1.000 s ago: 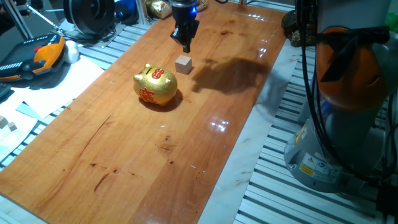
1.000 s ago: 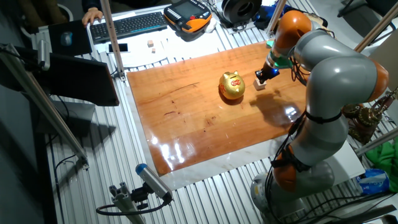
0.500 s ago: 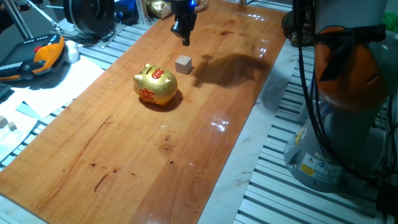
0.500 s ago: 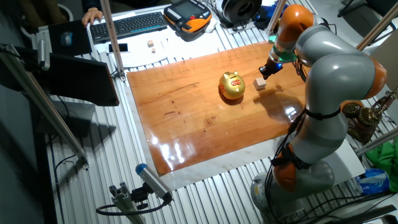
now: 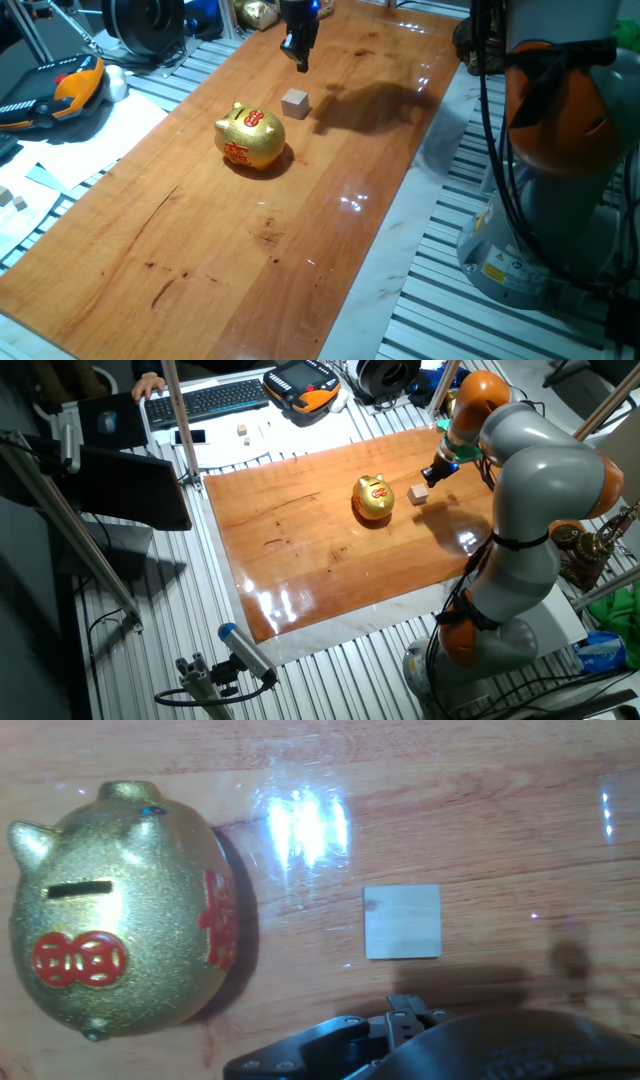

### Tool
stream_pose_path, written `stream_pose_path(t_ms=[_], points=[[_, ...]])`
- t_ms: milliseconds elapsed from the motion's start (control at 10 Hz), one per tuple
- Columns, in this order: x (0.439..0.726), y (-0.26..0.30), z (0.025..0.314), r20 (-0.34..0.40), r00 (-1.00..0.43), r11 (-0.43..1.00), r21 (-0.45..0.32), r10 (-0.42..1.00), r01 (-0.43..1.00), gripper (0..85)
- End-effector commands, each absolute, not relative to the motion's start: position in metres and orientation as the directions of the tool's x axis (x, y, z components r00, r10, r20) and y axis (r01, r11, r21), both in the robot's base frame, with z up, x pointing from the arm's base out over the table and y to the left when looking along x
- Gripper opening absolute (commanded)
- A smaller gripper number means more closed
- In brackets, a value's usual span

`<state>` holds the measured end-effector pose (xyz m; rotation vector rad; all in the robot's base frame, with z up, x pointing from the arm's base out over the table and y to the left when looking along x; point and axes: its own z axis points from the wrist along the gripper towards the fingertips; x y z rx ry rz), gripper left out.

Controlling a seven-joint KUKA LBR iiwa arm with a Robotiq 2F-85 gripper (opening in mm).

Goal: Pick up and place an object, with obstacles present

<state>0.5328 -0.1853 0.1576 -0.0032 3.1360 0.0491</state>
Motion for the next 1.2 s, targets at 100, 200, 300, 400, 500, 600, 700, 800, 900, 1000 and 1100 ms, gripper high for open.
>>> stream_pose_path(t_ms=[100,200,300,400,500,600,700,800,900,1000,1100], points=[[0.536,-0.188,0.149,-0.007,-1.000,0.999,0.040,-0.007,-0.007,0.0],[0.538,-0.188,0.145,-0.007,-1.000,0.999,0.051,-0.005,-0.005,0.0],[0.539,-0.189,0.142,-0.008,-1.000,0.999,0.052,-0.005,-0.005,0.0],[0.541,-0.190,0.140,-0.009,-1.000,0.998,0.067,-0.011,-0.011,0.0],[0.542,-0.190,0.138,-0.008,-1.000,0.997,0.075,-0.019,-0.019,0.0],[0.542,-0.190,0.137,-0.011,-1.000,0.997,0.076,-0.017,-0.018,0.0],[0.542,-0.189,0.137,-0.014,-1.000,0.998,0.066,-0.015,-0.016,17.0],[0.542,-0.189,0.138,-0.018,-1.000,0.998,0.061,-0.007,-0.008,34.0],[0.542,-0.189,0.138,-0.022,-1.000,0.999,0.054,-0.006,-0.007,51.0],[0.541,-0.190,0.138,-0.028,-1.000,0.999,0.046,-0.004,-0.005,51.0],[0.541,-0.190,0.138,-0.033,-0.999,0.999,0.044,-0.001,-0.002,68.0]])
